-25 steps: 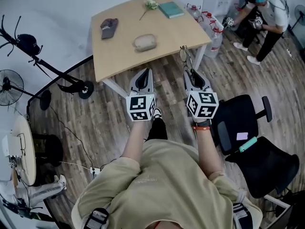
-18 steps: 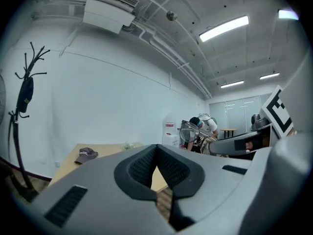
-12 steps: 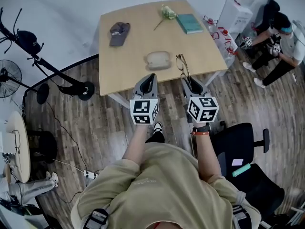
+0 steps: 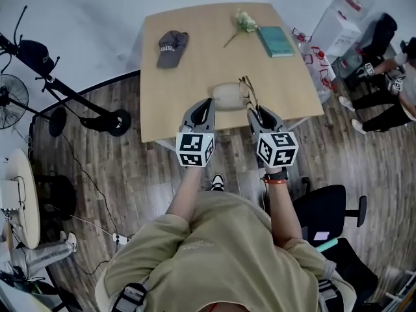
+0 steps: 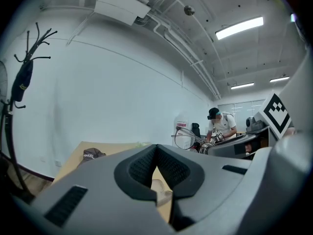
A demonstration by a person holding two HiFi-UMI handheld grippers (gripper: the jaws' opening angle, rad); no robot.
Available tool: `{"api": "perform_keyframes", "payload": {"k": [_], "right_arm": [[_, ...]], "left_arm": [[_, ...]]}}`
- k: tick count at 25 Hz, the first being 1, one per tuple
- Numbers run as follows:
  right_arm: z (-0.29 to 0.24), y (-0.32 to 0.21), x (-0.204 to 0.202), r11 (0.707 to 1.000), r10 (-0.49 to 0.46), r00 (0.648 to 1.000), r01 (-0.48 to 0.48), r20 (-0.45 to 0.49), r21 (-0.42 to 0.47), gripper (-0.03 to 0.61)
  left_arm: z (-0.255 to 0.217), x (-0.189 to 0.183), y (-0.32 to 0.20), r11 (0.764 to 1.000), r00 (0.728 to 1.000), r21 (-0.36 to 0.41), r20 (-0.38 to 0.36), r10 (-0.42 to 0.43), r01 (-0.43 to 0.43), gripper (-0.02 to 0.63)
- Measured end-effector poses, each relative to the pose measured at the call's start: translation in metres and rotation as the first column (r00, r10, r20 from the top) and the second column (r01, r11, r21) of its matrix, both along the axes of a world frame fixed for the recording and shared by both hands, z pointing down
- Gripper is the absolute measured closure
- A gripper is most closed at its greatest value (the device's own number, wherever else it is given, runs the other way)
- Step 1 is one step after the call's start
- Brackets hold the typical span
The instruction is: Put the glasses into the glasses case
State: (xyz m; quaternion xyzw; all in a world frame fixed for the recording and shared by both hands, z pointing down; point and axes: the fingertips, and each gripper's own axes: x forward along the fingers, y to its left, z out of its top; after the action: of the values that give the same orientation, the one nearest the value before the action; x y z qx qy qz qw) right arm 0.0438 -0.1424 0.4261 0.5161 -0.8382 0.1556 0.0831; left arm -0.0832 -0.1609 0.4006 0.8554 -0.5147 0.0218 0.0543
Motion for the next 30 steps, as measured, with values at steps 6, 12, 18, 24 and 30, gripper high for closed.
{"api": "perform_keyframes", "payload": {"k": [6, 12, 18, 24, 30], "right_arm": [[0.020, -0.038, -0.029, 0.998, -0.055, 0.998, 0.056, 0.011, -0.034, 0.462], [0.036, -0.066, -0.009, 0.997, -0.018, 1.000, 0.019, 0.014, -0.074, 0.460], [0.055, -0.104, 0.001, 0.991, -0.081, 0.997, 0.082, 0.010, -0.103, 0.460], [0.076, -0.135, -0.013, 0.961, -0.211, 0.973, 0.224, 0.095, -0.164, 0.460], [0.103, -0.157, -0.019, 0.909, -0.308, 0.945, 0.328, 0.114, -0.257, 0.460]], "left_arm": [[0.017, -0.013, -0.048, 1.000, 1.000, -0.020, 0.019, 0.020, -0.019, 0.592], [0.032, -0.021, -0.074, 0.996, 0.996, -0.029, 0.018, -0.082, 0.083, 0.592], [0.058, -0.014, -0.101, 0.995, 0.997, -0.061, 0.004, -0.082, 0.082, 0.592], [0.088, -0.008, -0.130, 0.986, 0.997, -0.151, 0.023, -0.068, 0.070, 0.592], [0.101, -0.014, -0.150, 0.980, 0.993, -0.164, 0.037, -0.110, 0.115, 0.592]]}}
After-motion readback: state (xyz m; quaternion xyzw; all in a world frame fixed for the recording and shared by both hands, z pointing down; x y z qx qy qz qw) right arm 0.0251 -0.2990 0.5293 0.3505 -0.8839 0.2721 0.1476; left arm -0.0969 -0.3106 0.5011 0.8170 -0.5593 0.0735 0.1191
